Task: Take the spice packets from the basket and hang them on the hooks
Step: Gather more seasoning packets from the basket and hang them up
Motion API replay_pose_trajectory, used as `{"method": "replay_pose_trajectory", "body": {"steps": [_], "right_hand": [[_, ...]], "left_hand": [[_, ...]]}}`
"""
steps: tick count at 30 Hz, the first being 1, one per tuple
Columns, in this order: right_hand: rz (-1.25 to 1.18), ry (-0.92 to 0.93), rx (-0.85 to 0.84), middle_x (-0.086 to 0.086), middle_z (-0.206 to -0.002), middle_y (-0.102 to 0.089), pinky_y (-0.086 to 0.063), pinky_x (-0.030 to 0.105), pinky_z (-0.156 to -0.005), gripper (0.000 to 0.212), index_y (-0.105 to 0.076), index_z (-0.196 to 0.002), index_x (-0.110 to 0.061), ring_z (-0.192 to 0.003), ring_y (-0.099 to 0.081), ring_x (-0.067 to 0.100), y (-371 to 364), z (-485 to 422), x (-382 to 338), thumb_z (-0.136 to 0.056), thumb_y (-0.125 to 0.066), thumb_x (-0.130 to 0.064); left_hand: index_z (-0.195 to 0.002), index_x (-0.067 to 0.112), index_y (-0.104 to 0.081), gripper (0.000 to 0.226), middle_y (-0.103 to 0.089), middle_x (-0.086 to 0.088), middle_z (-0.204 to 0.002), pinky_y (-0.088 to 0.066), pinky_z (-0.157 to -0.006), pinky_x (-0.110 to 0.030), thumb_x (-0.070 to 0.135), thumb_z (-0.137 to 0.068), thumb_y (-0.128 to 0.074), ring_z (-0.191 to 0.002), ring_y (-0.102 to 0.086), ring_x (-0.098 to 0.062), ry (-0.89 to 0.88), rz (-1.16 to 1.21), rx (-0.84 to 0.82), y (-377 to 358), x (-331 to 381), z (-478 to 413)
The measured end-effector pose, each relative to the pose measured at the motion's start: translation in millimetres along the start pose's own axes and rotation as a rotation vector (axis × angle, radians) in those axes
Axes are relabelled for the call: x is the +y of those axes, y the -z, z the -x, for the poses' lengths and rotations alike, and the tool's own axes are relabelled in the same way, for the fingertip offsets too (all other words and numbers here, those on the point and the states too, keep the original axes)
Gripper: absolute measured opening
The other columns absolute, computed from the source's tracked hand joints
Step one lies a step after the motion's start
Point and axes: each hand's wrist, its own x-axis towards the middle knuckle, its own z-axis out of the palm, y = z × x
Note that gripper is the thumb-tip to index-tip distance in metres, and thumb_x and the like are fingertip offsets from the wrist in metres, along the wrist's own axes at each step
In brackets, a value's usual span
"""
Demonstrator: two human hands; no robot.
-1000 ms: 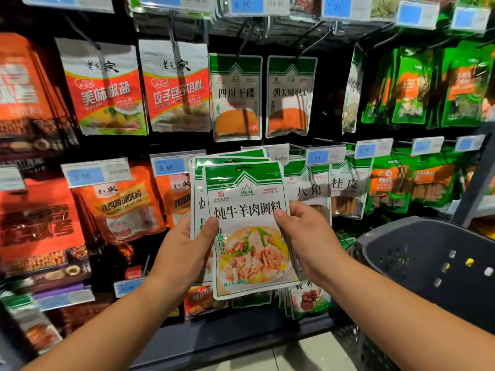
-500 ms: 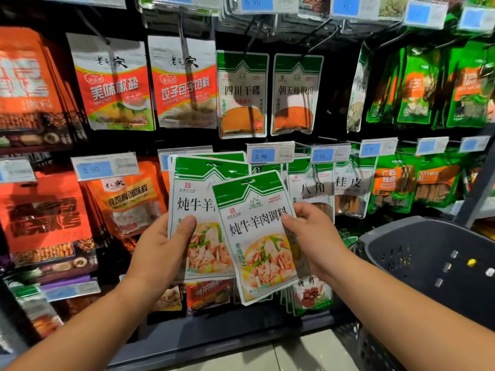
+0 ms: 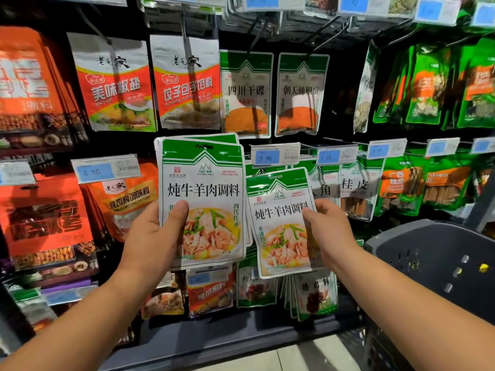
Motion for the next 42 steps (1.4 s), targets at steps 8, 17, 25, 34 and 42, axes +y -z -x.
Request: {"method": "replay_pose_trajectory", "body": {"steps": [8,17,25,34,42], "right_hand": [[-0.111,-0.067,-0.033,0.007,-0.082,-0.054,-0.046,0.049,-0.074,0.029,-0.054,-0.131,-0.010,-0.088,-0.046,0.025,-16.0,-11.1,-2.9,-0.102,-0.057,-0.012],[-0.119,-0.066,-0.037,0.035,-0.118,-0.062,-0.052,0.059,-0.088,0.019,-0.058,-0.119,-0.010,-0.096,-0.061,0.033,-22.4,-18.1,3.1,-0.100,-0.059,-0.012],[-0.252,-0.024,-0.024,-0.004,-0.100,-0.053,-0.041,0.034,-0.081,0.032,-0.055,-0.133,-0.012,-0.089,-0.052,0.020,-27.5,-28.4,10.8,-0.102,-0.061,-0.016],[-0.303,-0.019,0.052,0.012,-0.091,-0.054,-0.042,0.037,-0.073,0.019,-0.056,-0.116,-0.014,-0.084,-0.048,0.024,-22.6,-25.8,14.7,-0.098,-0.061,-0.012],[-0.226,-0.011,0.004,0.010,-0.106,-0.065,-0.051,0.040,-0.088,0.006,-0.061,-0.102,-0.020,-0.095,-0.062,0.026,-32.8,-31.4,15.3,-0.098,-0.063,-0.017]], "left_hand": [[-0.119,0.029,-0.068,0.027,-0.078,0.013,-0.105,-0.061,-0.074,-0.024,0.038,-0.097,-0.057,-0.097,-0.075,-0.009,0.007,0.042,-0.025,-8.1,-8.2,-6.6],[-0.122,0.028,-0.068,0.032,-0.078,0.011,-0.107,-0.062,-0.071,-0.023,0.040,-0.094,-0.056,-0.097,-0.076,-0.011,-0.010,0.057,-0.037,-9.4,-11.4,-7.4],[-0.122,0.027,-0.068,0.033,-0.078,0.008,-0.109,-0.062,-0.076,-0.028,0.040,-0.093,-0.057,-0.099,-0.076,-0.013,-0.006,0.078,-0.043,-11.2,-12.0,-7.9],[-0.123,0.028,-0.067,0.035,-0.079,0.009,-0.107,-0.062,-0.078,-0.031,0.043,-0.093,-0.057,-0.097,-0.076,-0.012,0.009,0.081,-0.022,-4.3,-14.5,-9.2],[-0.121,0.028,-0.068,0.032,-0.079,0.013,-0.105,-0.060,-0.069,-0.020,0.041,-0.093,-0.056,-0.095,-0.076,-0.009,-0.001,0.075,-0.042,-3.6,-12.7,-7.8]]}}
